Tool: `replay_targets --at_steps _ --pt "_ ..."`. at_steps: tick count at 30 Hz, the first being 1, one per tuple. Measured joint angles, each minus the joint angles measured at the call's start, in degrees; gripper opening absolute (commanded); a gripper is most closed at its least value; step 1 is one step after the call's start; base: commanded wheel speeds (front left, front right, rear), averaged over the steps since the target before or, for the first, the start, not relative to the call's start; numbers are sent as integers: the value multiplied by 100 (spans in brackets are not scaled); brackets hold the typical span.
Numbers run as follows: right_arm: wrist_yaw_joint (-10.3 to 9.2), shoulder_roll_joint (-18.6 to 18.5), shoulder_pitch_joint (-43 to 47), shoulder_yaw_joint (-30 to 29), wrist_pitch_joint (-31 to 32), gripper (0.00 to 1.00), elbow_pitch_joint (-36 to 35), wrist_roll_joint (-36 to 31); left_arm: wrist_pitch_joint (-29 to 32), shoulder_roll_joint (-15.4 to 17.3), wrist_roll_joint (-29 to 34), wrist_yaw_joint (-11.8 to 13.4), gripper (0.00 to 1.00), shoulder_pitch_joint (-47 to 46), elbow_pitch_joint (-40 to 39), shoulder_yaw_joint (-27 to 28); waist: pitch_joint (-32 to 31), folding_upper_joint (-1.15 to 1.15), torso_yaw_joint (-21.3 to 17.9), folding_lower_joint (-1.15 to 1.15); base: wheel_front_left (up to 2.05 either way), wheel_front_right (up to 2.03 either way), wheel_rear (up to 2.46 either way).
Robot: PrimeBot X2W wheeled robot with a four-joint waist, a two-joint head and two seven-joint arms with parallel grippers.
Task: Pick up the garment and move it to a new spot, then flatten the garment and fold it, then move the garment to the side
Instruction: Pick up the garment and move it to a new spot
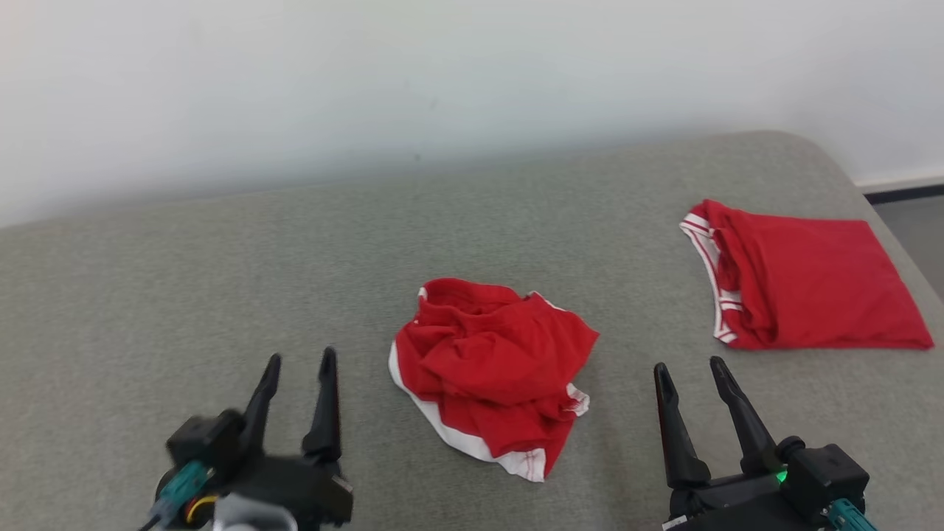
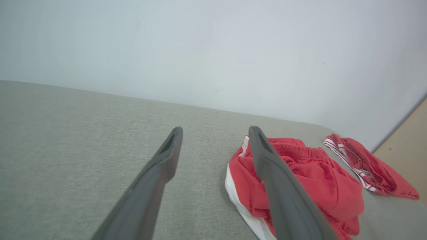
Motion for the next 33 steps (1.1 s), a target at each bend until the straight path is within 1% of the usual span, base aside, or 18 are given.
replay_targets --at_steps 3,5,6,8,10,13,17,21,25,33 --pt "0 -1 43 -114 -44 100 91 -12 -34 102 124 26 100 491 -549 296 -58 0 206 0 0 0 0" --pt "0 -1 59 -172 -70 100 144 -44 -45 97 441 5 100 753 -1177 620 -95 0 331 0 0 0 0" --pt "0 -1 63 -191 -79 100 168 -70 -49 74 597 -8 100 888 -1432 762 -112 -1 387 0 0 0 0" --pt "0 -1 68 -238 -116 100 222 -70 -49 -94 769 -49 100 1304 -1814 1095 -146 -1 486 -1 0 0 0" --pt "0 -1 74 -257 -129 100 268 -70 -49 -221 934 -182 100 1697 -2004 1319 -183 0 556 -1 0 0 0" --pt "0 1 109 -250 -169 100 357 -75 -49 -344 1154 -346 100 2047 -2136 1584 -243 -1 604 -1 0 0 0" --pt "0 -1 203 -205 -178 100 463 -249 -49 -442 1449 -452 100 2390 -2117 1812 -286 0 612 -1 0 0 0" --pt "0 1 349 -187 -168 100 548 -410 -49 -483 1751 -490 100 2525 -2091 1991 -296 -1 618 -1 0 0 0" --pt "0 0 427 -193 -168 100 560 -486 -49 -495 1901 -541 100 2635 -2013 2084 -295 -1 592 -1 0 0 0" --pt "0 -1 428 -182 -170 100 525 -578 -49 -511 1898 -515 100 2737 -1994 2354 -291 0 527 -1 0 0 0"
